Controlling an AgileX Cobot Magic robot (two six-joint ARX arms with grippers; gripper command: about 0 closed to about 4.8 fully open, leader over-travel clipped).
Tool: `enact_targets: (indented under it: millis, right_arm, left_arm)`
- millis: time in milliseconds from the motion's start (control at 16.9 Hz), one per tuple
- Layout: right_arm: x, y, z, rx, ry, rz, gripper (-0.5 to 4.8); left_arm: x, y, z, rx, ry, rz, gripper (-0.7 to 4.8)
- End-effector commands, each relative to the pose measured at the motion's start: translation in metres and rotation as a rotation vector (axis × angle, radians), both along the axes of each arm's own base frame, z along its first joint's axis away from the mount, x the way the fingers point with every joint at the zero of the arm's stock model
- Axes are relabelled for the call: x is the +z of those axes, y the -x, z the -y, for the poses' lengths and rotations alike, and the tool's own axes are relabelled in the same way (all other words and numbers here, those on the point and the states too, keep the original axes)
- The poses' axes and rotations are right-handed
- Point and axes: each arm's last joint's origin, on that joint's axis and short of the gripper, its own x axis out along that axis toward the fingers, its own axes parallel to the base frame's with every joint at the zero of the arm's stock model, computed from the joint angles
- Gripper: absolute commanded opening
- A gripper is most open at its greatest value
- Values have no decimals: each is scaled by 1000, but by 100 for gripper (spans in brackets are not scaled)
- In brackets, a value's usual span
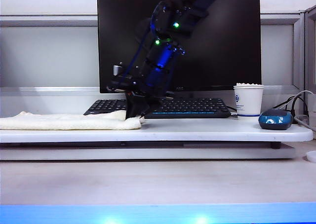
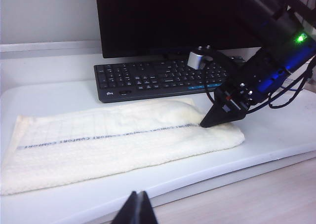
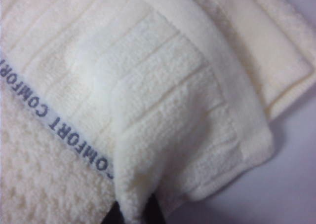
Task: Wipe the tabletop with a clean cloth to remove dust and stains.
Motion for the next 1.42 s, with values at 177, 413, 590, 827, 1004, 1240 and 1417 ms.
enact_targets:
  millis: [177, 413, 590, 827, 1004, 1240, 1417]
  right_arm:
    - [-11, 8, -2, -26, 139, -10, -9]
    - [-25, 13, 10, -39, 330, -69, -9]
    - [-46, 12, 29, -73, 459, -190, -9]
    - [-76, 12, 73, -150, 529, -337, -9]
    - [-75, 12, 107, -255, 479, -329, -9]
    - [-78, 25, 170, -377, 471, -381, -9]
    - [-79, 41, 212, -448, 470, -412, -9]
  left_arm:
    - [2, 0, -1, 27, 2, 13, -6]
    - [2, 0, -1, 38, 3, 14, -6]
    - [2, 0, -1, 38, 3, 14, -6]
    - [3, 0, -1, 39, 1, 32, -6]
    - [4, 0, -1, 38, 1, 35, -6]
    - [4, 0, -1, 38, 0, 35, -6]
    - [4, 0, -1, 39, 0, 35, -6]
